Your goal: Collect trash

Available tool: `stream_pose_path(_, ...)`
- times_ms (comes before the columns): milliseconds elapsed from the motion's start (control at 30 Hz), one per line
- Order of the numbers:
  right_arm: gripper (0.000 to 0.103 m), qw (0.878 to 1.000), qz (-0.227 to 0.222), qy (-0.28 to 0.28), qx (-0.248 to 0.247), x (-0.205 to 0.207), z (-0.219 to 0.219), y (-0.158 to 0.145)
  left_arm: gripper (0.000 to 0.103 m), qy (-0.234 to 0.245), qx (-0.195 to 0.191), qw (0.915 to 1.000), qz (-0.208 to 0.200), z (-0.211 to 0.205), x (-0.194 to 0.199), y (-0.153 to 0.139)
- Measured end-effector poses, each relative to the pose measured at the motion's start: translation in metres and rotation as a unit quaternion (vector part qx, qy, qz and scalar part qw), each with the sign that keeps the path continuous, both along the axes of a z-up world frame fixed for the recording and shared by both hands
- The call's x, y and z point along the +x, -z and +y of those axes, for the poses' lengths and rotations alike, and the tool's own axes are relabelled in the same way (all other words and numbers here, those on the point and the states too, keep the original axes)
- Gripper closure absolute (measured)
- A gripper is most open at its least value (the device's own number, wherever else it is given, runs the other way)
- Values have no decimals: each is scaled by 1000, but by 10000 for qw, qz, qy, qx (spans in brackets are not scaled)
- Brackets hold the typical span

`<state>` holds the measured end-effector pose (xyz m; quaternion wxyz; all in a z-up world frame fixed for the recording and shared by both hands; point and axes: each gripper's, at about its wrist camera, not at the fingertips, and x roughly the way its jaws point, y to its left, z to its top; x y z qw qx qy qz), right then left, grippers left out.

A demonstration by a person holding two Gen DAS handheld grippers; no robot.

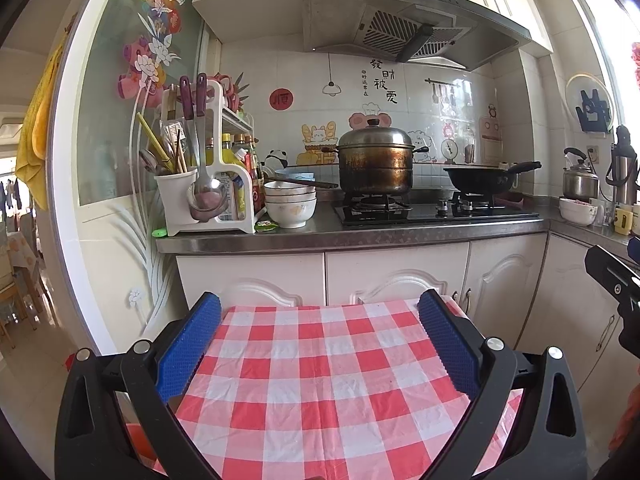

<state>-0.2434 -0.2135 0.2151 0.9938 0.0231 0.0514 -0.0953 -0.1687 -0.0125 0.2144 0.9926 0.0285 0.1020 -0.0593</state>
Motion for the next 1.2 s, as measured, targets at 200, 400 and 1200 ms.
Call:
stream_pose_path(200, 4, 10000, 32, 7, -15, 1, 1, 2, 5, -1, 30, 10000, 17, 0, 0, 2)
stream_pose_path(400, 4, 9999, 115, -1, -31, 9, 1, 6, 5, 27, 30, 10000, 45, 1, 3, 4)
stream_pose_path(1200, 4, 9997, 226, -26, -36, 18, -2, 12, 5, 61, 67, 9999, 119, 4, 11, 14)
